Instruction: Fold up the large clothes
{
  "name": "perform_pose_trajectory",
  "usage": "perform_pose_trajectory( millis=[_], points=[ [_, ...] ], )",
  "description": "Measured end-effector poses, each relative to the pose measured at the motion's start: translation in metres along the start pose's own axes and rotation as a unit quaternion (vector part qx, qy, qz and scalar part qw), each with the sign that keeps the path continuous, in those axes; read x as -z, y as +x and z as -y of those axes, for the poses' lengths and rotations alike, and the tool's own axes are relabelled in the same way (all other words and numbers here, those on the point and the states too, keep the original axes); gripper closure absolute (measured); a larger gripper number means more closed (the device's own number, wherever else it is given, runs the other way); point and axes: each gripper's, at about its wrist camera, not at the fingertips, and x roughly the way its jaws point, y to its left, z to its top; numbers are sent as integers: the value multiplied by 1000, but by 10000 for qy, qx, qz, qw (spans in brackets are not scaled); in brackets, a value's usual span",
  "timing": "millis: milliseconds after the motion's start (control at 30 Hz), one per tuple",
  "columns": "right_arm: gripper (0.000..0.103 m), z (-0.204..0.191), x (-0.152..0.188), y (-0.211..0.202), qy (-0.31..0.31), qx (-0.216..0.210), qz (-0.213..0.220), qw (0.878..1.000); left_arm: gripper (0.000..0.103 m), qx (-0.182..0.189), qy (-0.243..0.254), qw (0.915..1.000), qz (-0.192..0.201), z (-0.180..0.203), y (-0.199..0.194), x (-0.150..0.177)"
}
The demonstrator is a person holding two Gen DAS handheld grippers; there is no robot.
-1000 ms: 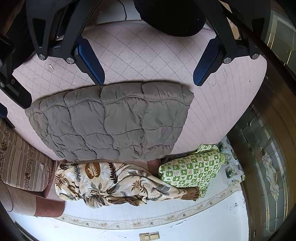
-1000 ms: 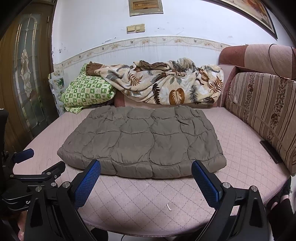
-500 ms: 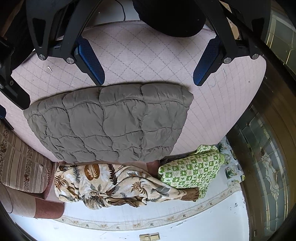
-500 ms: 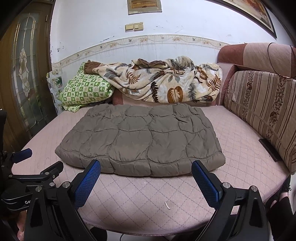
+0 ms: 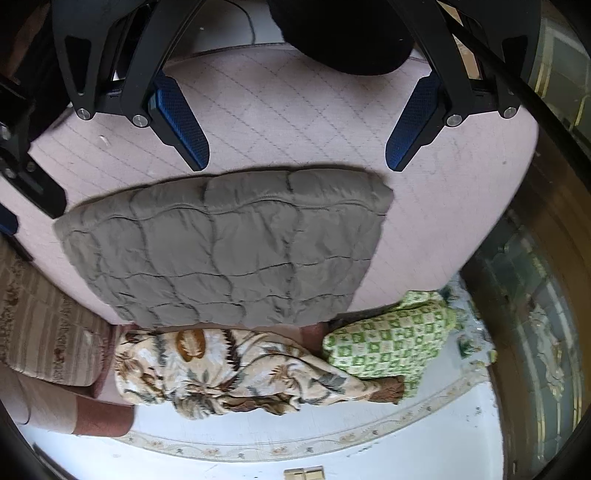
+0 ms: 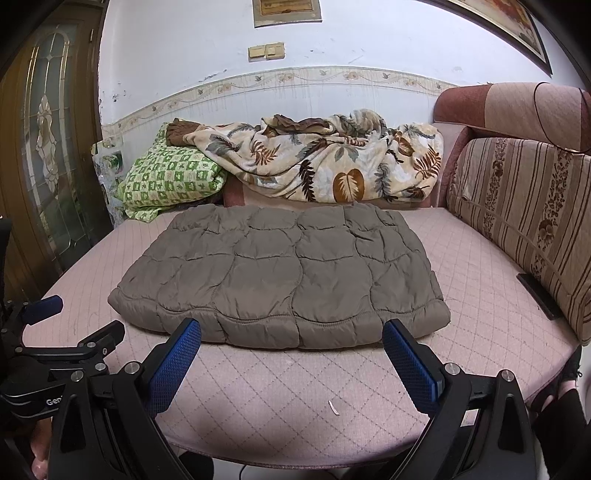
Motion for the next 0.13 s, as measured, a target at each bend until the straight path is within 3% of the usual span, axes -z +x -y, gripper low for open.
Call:
perform_pose_trajectory(
  millis=[67, 133],
  points=[
    [3, 0, -1, 0, 0, -3, 9, 10000, 7, 86, -21, 10000, 40, -2, -3, 1],
    [3, 1, 0, 1, 1, 7, 16, 10000, 7, -122, -1, 9998, 162, -4, -5, -1]
  ],
)
